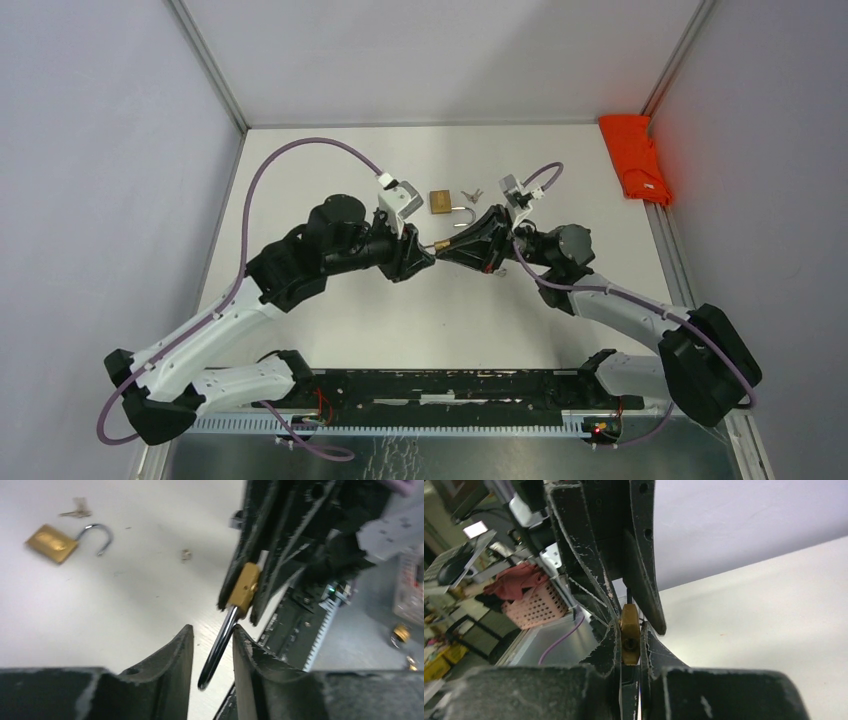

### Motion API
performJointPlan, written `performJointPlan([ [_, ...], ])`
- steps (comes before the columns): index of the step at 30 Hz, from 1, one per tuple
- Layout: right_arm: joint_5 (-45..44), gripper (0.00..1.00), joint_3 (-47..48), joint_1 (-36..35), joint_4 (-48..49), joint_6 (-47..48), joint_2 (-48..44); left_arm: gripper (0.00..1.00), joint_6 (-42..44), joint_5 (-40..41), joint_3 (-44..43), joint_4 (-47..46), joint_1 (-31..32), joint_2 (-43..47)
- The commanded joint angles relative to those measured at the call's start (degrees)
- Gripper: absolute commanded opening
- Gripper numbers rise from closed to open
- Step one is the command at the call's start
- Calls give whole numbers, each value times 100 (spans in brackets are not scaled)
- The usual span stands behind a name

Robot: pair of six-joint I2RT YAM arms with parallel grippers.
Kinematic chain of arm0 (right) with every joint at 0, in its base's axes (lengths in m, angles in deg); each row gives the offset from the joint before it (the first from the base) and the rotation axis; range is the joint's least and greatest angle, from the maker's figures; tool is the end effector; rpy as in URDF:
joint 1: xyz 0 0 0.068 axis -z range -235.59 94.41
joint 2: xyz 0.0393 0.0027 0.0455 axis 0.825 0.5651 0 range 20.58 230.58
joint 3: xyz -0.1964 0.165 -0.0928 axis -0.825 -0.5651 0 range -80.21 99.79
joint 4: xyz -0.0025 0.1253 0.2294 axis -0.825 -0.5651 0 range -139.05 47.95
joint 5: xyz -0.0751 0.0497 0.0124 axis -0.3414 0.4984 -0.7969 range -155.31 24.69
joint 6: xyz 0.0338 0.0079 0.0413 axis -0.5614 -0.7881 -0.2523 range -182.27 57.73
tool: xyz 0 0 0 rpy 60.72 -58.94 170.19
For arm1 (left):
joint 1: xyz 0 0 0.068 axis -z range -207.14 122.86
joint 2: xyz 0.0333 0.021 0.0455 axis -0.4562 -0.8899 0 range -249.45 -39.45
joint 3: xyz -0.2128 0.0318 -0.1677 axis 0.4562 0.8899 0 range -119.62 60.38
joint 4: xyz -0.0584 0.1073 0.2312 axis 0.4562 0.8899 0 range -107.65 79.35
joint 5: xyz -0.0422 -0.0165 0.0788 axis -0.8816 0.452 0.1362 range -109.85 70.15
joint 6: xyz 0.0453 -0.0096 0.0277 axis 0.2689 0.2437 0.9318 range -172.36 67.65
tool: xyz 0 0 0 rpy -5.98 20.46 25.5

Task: Unlock with the key
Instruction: Pick up the lock from the center of the board, then place the lock at the center of the board.

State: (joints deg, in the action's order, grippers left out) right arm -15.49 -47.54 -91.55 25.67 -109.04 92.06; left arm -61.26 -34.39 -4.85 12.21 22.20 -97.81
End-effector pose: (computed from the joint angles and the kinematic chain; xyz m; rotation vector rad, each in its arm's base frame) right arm 0.1860 0.1686 0.3039 -0.7874 1.2220 1.6776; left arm 0.1350 -0.1709 0.3847 0.8780 1.8791 -0.8962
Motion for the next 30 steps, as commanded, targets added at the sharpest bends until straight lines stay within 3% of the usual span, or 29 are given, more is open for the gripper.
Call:
performJointPlan([
  [1, -477, 0, 118, -59, -781, 425, -480, 43, -101, 2458, -335, 428, -30, 249],
  [7, -1361, 0, 504, -55, -3152, 1043, -734, 47, -698, 5138, -786, 1240, -38, 352],
  [10, -1504, 0, 585, -61, -3774, 847, -455, 45, -909, 5670, -876, 1472, -30, 361],
  [14, -1959, 0, 481, -138, -4133, 714, -26, 43, -1009, 5613, -829, 1485, -33, 277],
  [23, -2368, 0, 656, -317, -3736, 57, 1749, 34, -1194, 5313, -798, 1521, -29, -129],
  [30, -3496, 0, 1295, -521, -4568, -306, 2722, 35, -1126, 4906, -452, 1085, -30, -182],
])
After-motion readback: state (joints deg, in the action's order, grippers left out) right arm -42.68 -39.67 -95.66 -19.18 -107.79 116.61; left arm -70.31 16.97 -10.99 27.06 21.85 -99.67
